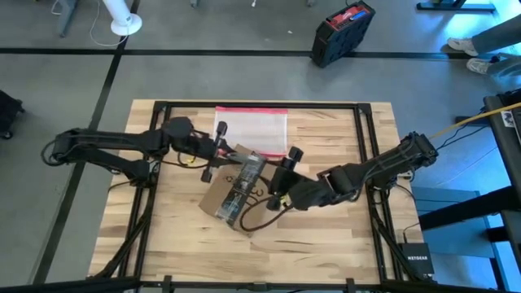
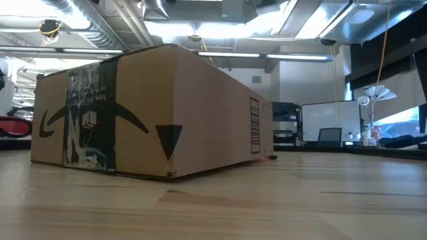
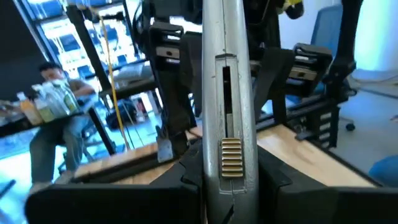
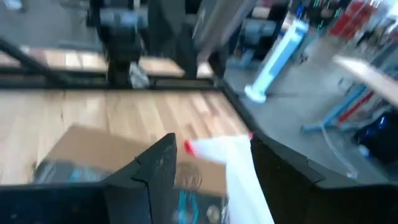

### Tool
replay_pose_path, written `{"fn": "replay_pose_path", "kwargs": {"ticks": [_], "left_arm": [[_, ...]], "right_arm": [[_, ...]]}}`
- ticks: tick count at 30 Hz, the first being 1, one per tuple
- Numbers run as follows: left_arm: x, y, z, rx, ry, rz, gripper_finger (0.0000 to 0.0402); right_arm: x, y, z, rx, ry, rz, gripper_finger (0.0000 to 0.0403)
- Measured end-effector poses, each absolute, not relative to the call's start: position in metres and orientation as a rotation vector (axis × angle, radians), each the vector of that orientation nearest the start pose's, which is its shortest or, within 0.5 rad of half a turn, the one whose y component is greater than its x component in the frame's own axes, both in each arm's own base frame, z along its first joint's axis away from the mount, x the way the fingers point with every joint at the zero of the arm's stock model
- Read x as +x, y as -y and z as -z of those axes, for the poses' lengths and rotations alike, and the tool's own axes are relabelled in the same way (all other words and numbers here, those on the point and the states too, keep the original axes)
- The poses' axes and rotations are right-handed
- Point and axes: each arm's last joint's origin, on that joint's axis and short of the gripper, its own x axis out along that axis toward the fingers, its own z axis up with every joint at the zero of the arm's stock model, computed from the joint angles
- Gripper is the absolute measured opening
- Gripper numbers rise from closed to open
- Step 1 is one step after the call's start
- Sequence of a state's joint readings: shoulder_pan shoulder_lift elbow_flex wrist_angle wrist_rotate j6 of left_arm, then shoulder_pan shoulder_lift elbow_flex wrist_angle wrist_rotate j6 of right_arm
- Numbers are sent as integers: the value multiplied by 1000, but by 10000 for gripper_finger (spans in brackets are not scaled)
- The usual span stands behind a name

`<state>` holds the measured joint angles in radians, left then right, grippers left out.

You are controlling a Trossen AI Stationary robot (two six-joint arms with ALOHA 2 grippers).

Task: Unpack boxes
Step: Open the cardboard box using the gray cutter

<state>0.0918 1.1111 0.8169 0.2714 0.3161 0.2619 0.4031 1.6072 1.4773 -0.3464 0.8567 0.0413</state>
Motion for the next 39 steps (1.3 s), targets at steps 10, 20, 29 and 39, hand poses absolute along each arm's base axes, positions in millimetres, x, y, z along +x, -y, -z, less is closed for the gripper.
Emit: {"fn": "replay_pose_path", "kwargs": {"ticks": [10,20,29,39], "left_arm": [[249,-5,-327,294,29,219,62],[251,-4,-332,313,99,216,62],[261,-1,-324,334,67,159,62],[262,11,-324,398,76,86,62]], "right_arm": [[355,-103,-379,-226,-183,293,200],[368,-90,-378,-187,-134,166,200],[377,-88,-378,-185,-71,139,199],[381,-89,-372,-211,-93,182,150]]}}
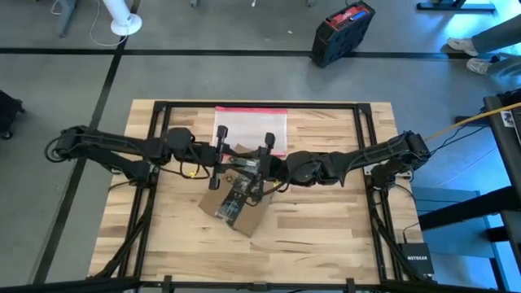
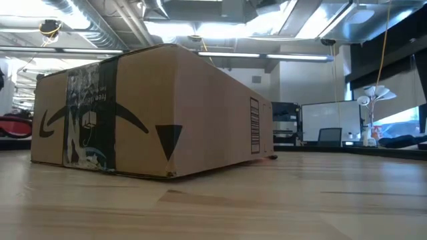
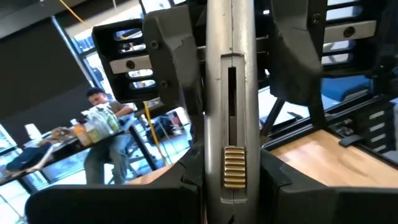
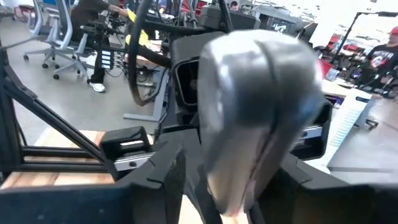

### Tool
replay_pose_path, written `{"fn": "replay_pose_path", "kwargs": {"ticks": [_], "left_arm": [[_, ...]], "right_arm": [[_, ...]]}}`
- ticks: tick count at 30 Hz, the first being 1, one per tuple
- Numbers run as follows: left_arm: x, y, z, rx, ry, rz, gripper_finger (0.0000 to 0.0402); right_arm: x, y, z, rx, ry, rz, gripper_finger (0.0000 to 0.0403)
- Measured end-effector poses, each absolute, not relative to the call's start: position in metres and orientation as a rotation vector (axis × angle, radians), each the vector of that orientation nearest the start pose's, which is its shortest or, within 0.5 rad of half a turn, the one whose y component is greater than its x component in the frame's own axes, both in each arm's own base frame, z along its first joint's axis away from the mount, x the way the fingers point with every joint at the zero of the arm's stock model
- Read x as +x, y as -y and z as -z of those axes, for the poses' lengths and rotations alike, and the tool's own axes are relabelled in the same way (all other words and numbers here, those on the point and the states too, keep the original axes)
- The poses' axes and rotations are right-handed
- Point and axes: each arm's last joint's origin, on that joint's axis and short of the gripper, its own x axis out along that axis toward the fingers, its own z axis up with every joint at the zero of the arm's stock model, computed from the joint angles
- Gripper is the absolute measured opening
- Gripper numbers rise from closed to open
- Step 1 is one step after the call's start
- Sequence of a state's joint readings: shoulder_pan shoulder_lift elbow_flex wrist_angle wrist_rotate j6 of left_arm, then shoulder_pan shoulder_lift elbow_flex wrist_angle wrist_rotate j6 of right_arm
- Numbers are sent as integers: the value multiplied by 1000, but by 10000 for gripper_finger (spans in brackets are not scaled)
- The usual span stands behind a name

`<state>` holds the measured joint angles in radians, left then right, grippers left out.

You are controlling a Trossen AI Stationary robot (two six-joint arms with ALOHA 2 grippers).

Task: Unpack boxes
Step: Open the cardboard box using the gray cutter

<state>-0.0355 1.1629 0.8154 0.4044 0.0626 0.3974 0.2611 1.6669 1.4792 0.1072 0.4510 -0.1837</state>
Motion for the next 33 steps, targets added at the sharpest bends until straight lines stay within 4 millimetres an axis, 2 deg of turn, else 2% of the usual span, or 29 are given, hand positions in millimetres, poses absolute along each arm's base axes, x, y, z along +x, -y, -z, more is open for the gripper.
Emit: {"fn": "replay_pose_path", "kwargs": {"ticks": [9,33], "left_arm": [[262,16,-324,411,72,59,62],[262,20,-318,421,-5,36,62]], "right_arm": [[381,-88,-372,-236,-95,191,125],[381,-87,-371,-265,-107,224,124]]}}
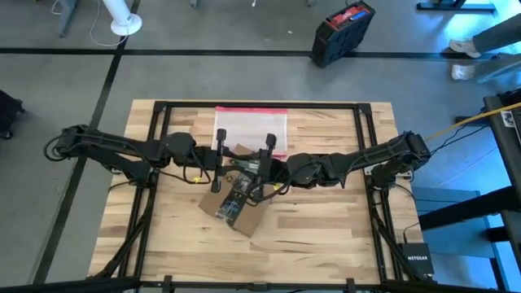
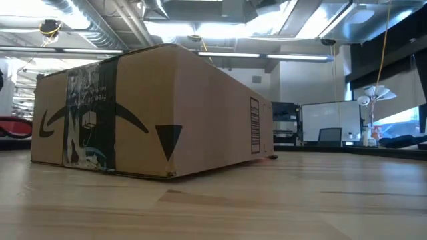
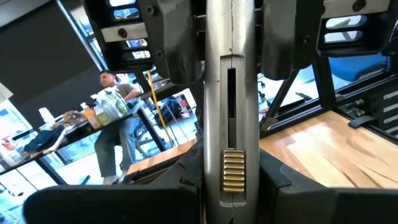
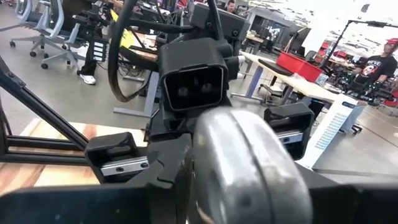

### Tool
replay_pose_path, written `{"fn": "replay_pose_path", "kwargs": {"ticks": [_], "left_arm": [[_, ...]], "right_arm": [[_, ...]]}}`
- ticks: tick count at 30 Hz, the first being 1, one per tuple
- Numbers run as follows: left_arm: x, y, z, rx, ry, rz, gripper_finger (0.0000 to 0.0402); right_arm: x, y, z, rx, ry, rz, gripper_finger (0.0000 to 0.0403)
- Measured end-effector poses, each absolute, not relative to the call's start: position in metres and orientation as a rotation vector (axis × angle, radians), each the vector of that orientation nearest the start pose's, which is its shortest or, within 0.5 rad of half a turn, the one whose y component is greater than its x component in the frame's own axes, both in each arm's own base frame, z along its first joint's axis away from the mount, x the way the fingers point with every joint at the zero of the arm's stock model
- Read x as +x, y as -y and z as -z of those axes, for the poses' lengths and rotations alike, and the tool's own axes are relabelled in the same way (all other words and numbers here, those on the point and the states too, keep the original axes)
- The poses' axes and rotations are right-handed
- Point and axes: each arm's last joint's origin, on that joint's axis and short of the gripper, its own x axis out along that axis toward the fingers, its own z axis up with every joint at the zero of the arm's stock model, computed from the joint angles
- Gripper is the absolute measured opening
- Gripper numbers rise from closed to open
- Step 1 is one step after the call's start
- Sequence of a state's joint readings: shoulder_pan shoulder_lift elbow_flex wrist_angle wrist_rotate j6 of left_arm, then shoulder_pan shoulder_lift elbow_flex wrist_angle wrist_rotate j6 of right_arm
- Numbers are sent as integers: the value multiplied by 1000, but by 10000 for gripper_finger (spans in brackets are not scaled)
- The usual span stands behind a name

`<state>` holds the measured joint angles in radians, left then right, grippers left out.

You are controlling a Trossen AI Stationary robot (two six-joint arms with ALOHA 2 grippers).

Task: Unpack boxes
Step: Open the cardboard box using the gray cutter

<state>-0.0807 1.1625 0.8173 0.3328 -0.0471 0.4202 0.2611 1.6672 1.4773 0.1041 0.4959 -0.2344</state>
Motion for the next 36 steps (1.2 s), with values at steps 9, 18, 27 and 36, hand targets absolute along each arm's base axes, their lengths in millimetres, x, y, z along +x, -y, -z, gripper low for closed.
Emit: {"fn": "replay_pose_path", "kwargs": {"ticks": [9,18,27,36], "left_arm": [[272,20,-309,426,-35,24,62],[272,21,-310,432,-11,22,62],[270,21,-311,437,-24,27,62],[270,21,-311,431,-30,26,62]], "right_arm": [[380,-87,-371,-264,-108,231,123],[380,-87,-368,-256,-138,228,123],[380,-87,-367,-255,-147,227,123],[380,-87,-367,-254,-147,226,123]]}}
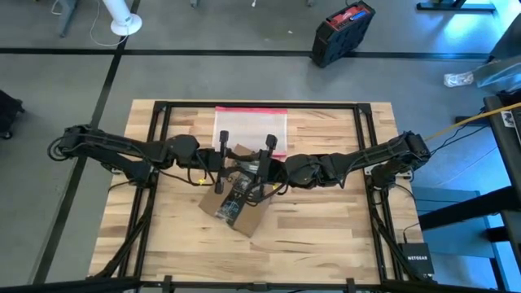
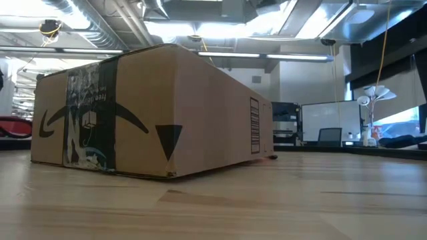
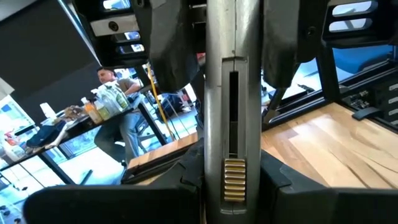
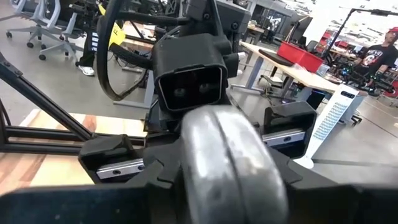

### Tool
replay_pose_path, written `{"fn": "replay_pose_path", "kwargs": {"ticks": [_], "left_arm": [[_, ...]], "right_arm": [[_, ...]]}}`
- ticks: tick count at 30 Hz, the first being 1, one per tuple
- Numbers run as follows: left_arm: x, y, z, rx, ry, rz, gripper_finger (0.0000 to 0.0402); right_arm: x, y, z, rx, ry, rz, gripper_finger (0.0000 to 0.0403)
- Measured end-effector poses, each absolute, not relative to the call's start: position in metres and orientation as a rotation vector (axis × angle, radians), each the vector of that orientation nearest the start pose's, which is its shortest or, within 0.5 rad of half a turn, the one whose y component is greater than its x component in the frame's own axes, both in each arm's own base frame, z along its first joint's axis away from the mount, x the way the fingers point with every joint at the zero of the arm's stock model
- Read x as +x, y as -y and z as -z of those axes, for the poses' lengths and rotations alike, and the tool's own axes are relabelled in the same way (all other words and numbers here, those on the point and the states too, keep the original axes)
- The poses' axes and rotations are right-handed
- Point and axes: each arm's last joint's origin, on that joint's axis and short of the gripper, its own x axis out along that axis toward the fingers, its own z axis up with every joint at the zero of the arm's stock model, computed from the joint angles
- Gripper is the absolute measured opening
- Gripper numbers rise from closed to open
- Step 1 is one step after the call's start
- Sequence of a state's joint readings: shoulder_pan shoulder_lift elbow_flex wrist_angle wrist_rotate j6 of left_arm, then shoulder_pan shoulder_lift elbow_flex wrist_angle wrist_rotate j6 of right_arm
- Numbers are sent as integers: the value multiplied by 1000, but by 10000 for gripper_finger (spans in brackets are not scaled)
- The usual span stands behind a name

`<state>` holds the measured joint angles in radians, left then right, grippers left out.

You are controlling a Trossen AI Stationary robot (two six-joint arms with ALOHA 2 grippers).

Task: Unpack boxes
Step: Open the cardboard box using the gray cutter

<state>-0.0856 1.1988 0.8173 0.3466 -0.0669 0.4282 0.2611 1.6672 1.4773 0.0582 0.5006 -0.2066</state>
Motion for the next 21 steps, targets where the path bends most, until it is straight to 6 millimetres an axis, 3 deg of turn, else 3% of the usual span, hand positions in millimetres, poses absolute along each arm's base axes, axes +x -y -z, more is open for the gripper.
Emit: {"fn": "replay_pose_path", "kwargs": {"ticks": [5,11,21], "left_arm": [[270,21,-311,430,-30,26,62],[270,21,-310,426,-32,30,62],[270,21,-310,430,-35,24,62]], "right_arm": [[380,-87,-367,-255,-148,218,114],[380,-88,-365,-265,-159,199,67],[381,-88,-364,-261,-168,209,81]]}}
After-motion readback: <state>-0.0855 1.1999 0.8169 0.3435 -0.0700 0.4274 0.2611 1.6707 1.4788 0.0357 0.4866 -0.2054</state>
